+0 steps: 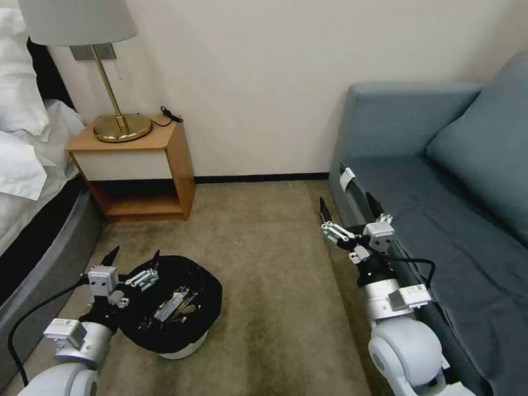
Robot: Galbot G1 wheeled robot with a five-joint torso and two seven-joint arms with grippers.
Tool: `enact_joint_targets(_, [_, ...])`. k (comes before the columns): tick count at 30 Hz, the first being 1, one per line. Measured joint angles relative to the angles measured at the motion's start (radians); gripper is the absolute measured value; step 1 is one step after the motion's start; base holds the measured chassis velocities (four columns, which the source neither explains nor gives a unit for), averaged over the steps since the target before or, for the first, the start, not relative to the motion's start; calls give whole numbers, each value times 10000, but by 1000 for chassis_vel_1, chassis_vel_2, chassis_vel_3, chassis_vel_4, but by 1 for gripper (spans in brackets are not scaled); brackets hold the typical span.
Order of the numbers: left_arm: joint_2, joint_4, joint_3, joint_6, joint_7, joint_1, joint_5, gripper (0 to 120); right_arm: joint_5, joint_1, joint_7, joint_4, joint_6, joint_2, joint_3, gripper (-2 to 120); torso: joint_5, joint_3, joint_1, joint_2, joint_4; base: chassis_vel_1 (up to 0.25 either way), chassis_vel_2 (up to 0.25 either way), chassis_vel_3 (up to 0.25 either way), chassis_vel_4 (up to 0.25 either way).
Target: Pick up the trash bin, then pick up the garbage on the floor and place it into the trash bin.
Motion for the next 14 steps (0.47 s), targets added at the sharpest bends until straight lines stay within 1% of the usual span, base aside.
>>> enact_joint_targets(1, [0,0,0,0,0,0,0,100,0,0,0,0,0,0,0,100,0,0,0,0,0,0,0,0,0])
enact_joint_targets(5, [-33,-52,215,74,-150,-173,38,100,-399,-193,-90,0,124,426,170,100,1,0,0,0,-1,0,0,0,0])
enact_joint_targets(14, [-155,-116,572,167,-330,-315,324,100,-997,-524,-35,-164,352,787,321,100,2,0,0,0,-1,0,0,0,0])
